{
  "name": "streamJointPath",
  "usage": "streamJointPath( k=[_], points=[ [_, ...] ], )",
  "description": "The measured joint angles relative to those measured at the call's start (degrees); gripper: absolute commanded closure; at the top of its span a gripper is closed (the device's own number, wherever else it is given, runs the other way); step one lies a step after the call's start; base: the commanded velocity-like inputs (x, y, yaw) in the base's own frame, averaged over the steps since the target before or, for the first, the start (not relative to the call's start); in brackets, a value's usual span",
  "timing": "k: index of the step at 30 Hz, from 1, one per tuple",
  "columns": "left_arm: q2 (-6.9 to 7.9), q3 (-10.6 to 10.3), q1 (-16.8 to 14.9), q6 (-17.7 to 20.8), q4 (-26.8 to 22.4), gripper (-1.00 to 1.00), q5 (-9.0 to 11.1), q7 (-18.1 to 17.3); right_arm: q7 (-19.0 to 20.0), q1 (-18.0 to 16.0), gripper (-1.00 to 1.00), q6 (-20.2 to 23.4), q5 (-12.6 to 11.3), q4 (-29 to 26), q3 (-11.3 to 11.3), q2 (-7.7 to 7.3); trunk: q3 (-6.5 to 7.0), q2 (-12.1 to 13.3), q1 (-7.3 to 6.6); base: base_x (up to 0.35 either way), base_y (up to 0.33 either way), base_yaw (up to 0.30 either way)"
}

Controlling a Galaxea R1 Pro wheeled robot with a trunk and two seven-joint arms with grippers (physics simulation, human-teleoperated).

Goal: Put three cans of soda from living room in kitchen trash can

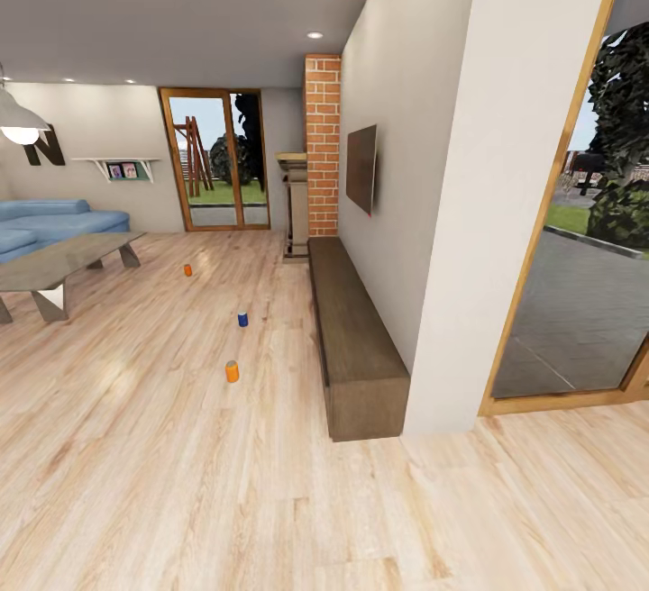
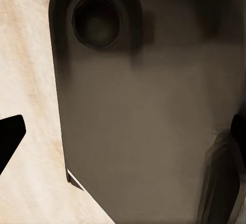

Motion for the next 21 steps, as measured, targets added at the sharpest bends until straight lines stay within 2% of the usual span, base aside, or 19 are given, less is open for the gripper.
streamJointPath(
  k=[5,9,21],
  points=[
    [0.0,0.0,0.0,-0.1,0.0,-1.0,0.0,0.0,0.0,0.0,-1.0,0.0,0.0,0.0,0.0,-0.09,0.0,0.0,0.0,0.0,0.0,0.0],
    [-0.21,-0.2,-0.2,-1.4,-1.3,-1.0,0.0,-1.3,1.0,0.0,-1.0,-1.3,0.1,-1.3,0.1,-1.37,0.0,0.0,0.0,0.0,0.0,0.0],
    [-0.62,-0.4,-0.4,-5.2,-4.7,-1.0,-0.1,-5.1,4.6,-0.3,-1.0,-5.2,0.2,-5.2,0.0,-2.96,0.0,0.0,0.0,0.0,0.0,0.0]
  ],
)
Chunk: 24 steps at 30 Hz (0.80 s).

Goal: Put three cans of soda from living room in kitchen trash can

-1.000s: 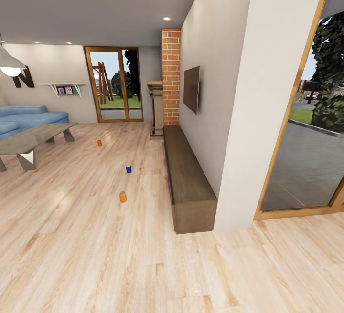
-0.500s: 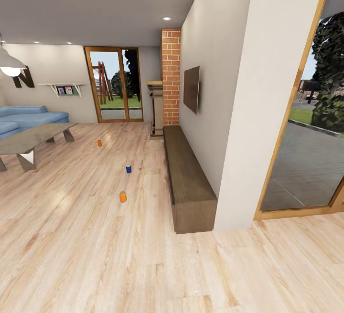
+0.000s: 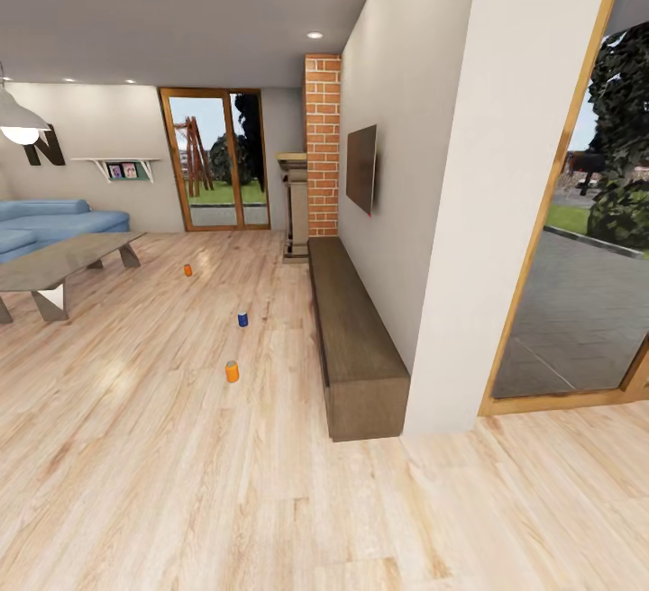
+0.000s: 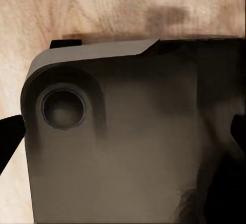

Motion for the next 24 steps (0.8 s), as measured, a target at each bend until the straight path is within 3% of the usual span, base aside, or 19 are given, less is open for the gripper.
streamJointPath(
  k=[1,8,14,15,17,21,22,24],
  points=[
    [-0.02,0.0,0.0,-7.9,-0.4,-1.0,0.0,-2.3,1.9,-0.1,-1.0,-8.7,0.0,-2.2,0.0,-0.05,0.01,0.0,0.0,0.0,0.0,0.0],
    [-0.03,-0.1,0.0,-8.2,-5.0,-1.0,0.0,-2.5,2.5,-0.2,-1.0,-9.3,-0.1,-5.0,-0.1,-0.2,0.0,0.0,0.0,0.0,0.0,0.0],
    [0.03,-0.1,0.0,-7.8,-12.4,-1.0,0.0,-2.6,2.7,-0.4,-1.0,-9.4,-0.1,-7.1,-0.2,-0.24,0.0,0.0,0.0,0.0,0.0,0.0],
    [0.03,-0.1,0.0,-7.0,-17.1,-1.0,0.0,-2.6,2.8,-0.4,-1.0,-9.4,-0.1,-8.9,-0.1,-0.25,0.01,0.0,0.0,0.0,0.0,0.0],
    [0.0,-0.1,0.1,-6.4,-19.5,-1.0,0.0,-2.6,2.8,-0.4,-1.0,-9.4,0.0,-9.7,-0.1,-0.25,0.0,0.0,0.0,0.0,0.0,0.0],
    [-0.03,-0.1,0.8,-1.0,-32.2,-1.0,0.1,-2.6,2.8,-0.5,-1.0,-9.4,0.0,-14.0,0.1,-0.2,0.0,0.0,0.0,0.0,0.0,0.0],
    [0.01,-0.2,1.1,2.8,-39.2,-1.0,0.2,-2.7,2.8,-0.5,-1.0,-9.4,0.1,-16.9,0.1,-0.19,0.01,0.0,0.0,0.0,0.0,0.0],
    [0.04,-0.2,1.5,5.1,-45.8,-1.0,0.3,-2.7,2.8,-0.5,-1.0,-9.3,0.1,-19.4,0.2,-0.18,0.0,0.0,0.0,0.0,0.0,0.0]
  ],
)
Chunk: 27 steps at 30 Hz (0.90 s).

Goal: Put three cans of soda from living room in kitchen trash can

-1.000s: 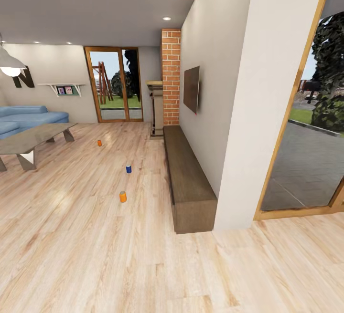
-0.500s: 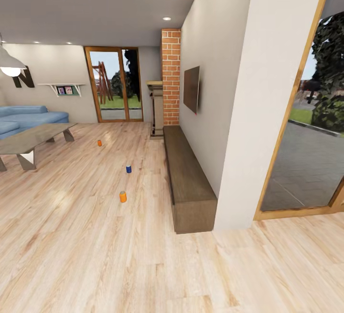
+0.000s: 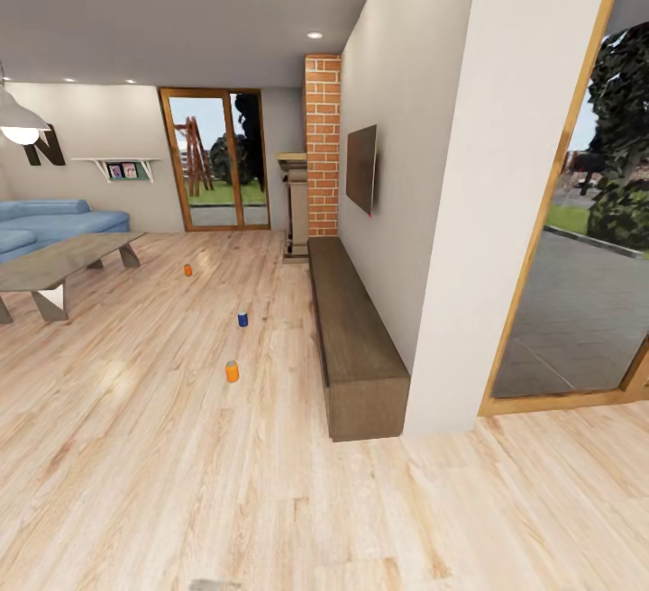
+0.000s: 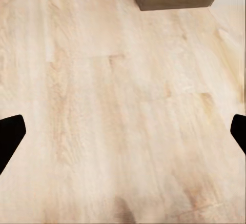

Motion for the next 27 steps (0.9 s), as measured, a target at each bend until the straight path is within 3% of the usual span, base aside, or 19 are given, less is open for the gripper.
streamJointPath(
  k=[1,2,4,6,11,12,14,15,22,27],
  points=[
    [0.0,-0.1,0.9,2.8,-7.3,-1.0,0.1,0.0,0.0,0.0,-1.0,0.3,0.0,-4.5,0.0,0.15,0.01,0.0,0.0,0.0,0.0,0.0],
    [-0.01,-0.1,1.1,3.2,-9.8,-1.0,0.1,0.0,0.0,0.0,-1.0,0.3,0.0,-6.1,0.1,0.23,0.0,0.0,0.0,0.0,0.0,0.0],
    [-0.02,-0.1,1.3,3.6,-11.2,-1.0,0.0,0.0,0.0,0.0,-1.0,0.4,0.0,-7.5,0.1,0.33,-0.01,0.0,0.0,0.0,0.0,0.0],
    [-0.03,-0.1,1.5,4.2,-15.4,-1.0,-0.1,0.0,0.0,0.0,-1.0,0.6,0.0,-13.5,0.2,0.56,0.0,0.0,0.0,0.0,0.0,0.0],
    [-0.04,-0.1,1.7,4.1,-20.0,-1.0,-0.3,0.1,0.0,0.1,-1.0,0.7,0.1,-22.2,0.4,0.67,0.0,0.0,0.0,0.0,0.0,0.0],
    [-0.02,-0.2,1.9,4.0,-23.9,-1.0,-0.2,0.1,0.0,0.1,-1.0,0.8,0.1,-25.1,0.4,0.63,0.01,0.0,0.0,0.0,0.0,0.0],
    [0.02,-0.2,2.1,4.0,-26.7,-1.0,-0.1,0.1,0.0,0.1,-1.0,0.8,0.1,-27.1,0.3,0.52,0.0,0.0,0.0,0.0,0.0,0.0],
    [0.11,-0.2,2.2,4.0,-29.4,-1.0,0.0,0.0,0.0,0.1,-1.0,0.8,0.1,-30.9,0.3,0.33,0.01,0.0,0.0,0.0,0.0,0.0],
    [0.26,0.0,2.4,3.6,-33.0,-1.0,-0.1,0.1,0.0,1.0,-1.0,2.2,1.2,-44.7,-0.1,0.02,0.0,0.0,0.0,0.0,0.0,0.0],
    [0.34,0.0,2.4,0.9,-29.6,-1.0,-0.4,0.1,-0.5,4.2,-1.0,2.1,1.8,-47.9,-0.9,-0.43,-0.01,0.0,0.0,0.0,0.0,0.0]
  ],
)
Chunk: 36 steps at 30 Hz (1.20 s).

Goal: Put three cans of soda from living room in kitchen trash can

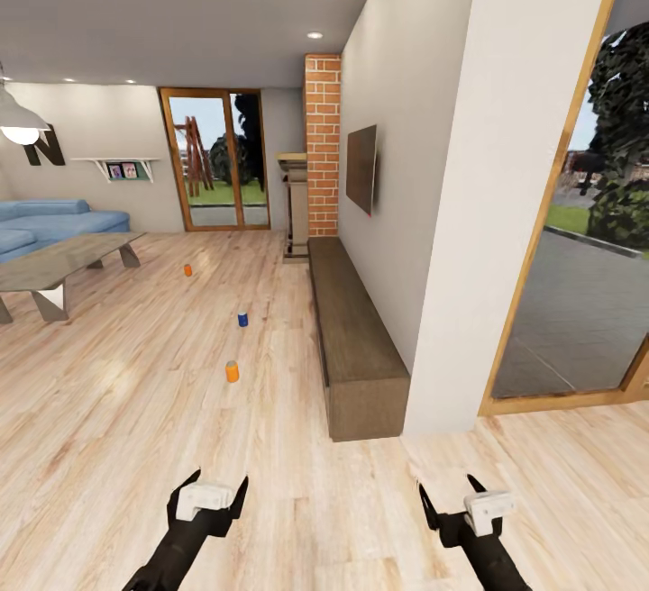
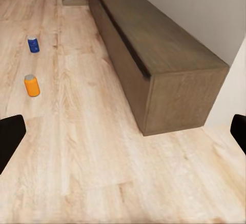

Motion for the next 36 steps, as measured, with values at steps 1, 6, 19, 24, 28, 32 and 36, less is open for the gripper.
streamJointPath(
  k=[1,6,19,24,28,32,36],
  points=[
    [0.0,0.0,0.0,0.0,0.0,-1.0,0.0,0.0,0.0,0.0,-1.0,0.0,0.0,0.0,0.0,-0.01,0.0,0.0,0.0,0.0,0.0,0.0],
    [-0.04,-0.1,0.0,-6.8,5.4,-1.0,-0.1,0.0,-0.3,3.1,-1.0,-2.9,0.1,-0.2,-3.4,-1.38,0.0,0.0,0.0,0.0,0.0,0.0],
    [0.05,0.3,-0.1,-12.1,10.2,-1.0,0.0,-0.2,-0.6,4.5,-1.0,-5.9,-0.2,5.3,-7.7,-2.05,0.0,0.0,0.0,0.0,0.0,0.0],
    [0.06,0.3,-0.2,-12.4,13.6,-1.0,0.2,-0.1,-0.8,4.3,-1.0,-5.9,-0.5,6.2,-8.3,-1.98,0.0,0.0,0.0,0.0,0.0,0.0],
    [0.06,0.3,-0.2,-12.5,15.0,-1.0,0.1,0.0,-0.8,4.2,-1.0,-5.9,-0.5,6.7,-9.9,-1.86,0.0,0.0,0.0,0.0,0.0,0.0],
    [0.06,0.3,-0.2,-12.6,15.6,-1.0,0.0,0.0,-0.8,4.2,-1.0,-5.9,-0.6,6.9,-10.8,-1.8,0.0,0.0,0.0,0.0,0.0,-0.009],
    [0.06,0.3,-0.2,-12.6,15.9,-1.0,0.0,0.1,-0.8,4.1,-1.0,-5.9,-0.7,7.0,-11.4,-1.77,0.02,0.0,0.0,0.0,0.0,-0.111]
  ],
)
